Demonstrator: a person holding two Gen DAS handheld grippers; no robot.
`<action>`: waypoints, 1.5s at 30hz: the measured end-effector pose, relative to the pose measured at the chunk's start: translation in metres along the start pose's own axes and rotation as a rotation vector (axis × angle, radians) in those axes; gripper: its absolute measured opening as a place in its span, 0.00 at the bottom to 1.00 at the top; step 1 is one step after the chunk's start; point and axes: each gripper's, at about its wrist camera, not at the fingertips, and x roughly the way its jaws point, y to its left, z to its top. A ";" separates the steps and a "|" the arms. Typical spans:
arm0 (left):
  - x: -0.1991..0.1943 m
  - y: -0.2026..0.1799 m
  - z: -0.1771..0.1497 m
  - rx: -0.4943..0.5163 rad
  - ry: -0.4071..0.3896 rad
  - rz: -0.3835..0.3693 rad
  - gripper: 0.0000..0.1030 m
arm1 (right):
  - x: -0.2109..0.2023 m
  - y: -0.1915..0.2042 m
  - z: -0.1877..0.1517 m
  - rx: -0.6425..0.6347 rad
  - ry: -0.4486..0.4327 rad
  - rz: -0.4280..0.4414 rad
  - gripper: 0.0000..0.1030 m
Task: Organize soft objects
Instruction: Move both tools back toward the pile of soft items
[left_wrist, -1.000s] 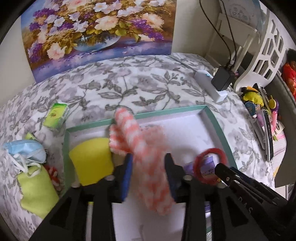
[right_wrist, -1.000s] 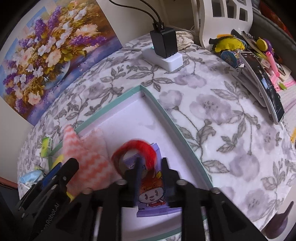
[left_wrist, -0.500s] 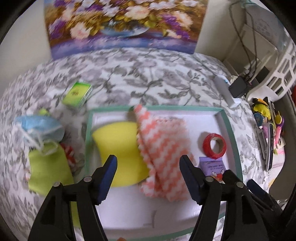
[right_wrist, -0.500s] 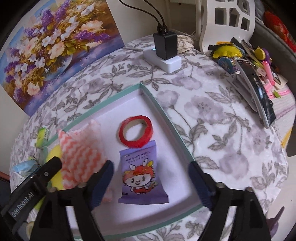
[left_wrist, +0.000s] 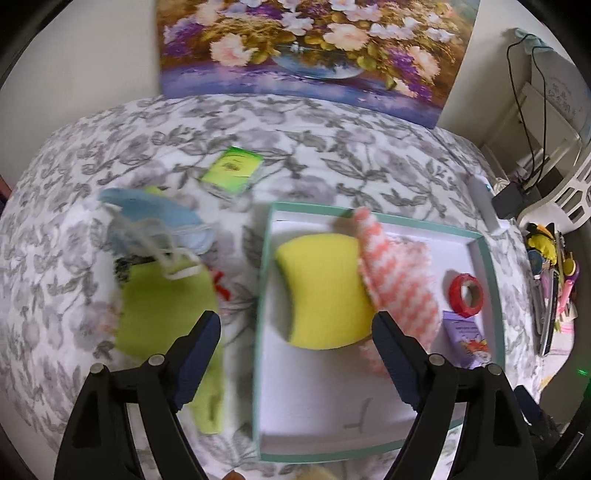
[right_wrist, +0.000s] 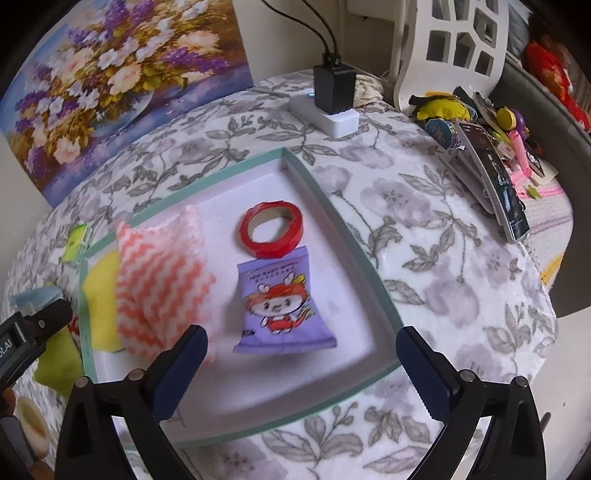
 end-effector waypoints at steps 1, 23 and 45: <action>-0.002 0.002 -0.001 0.000 -0.004 0.003 0.82 | -0.002 0.004 -0.003 -0.010 -0.003 -0.002 1.00; -0.055 0.113 -0.019 -0.176 -0.080 0.027 0.82 | -0.043 0.092 -0.058 -0.190 -0.041 0.101 1.00; -0.062 0.219 -0.024 -0.363 -0.109 0.117 0.82 | -0.042 0.183 -0.080 -0.317 -0.091 0.198 1.00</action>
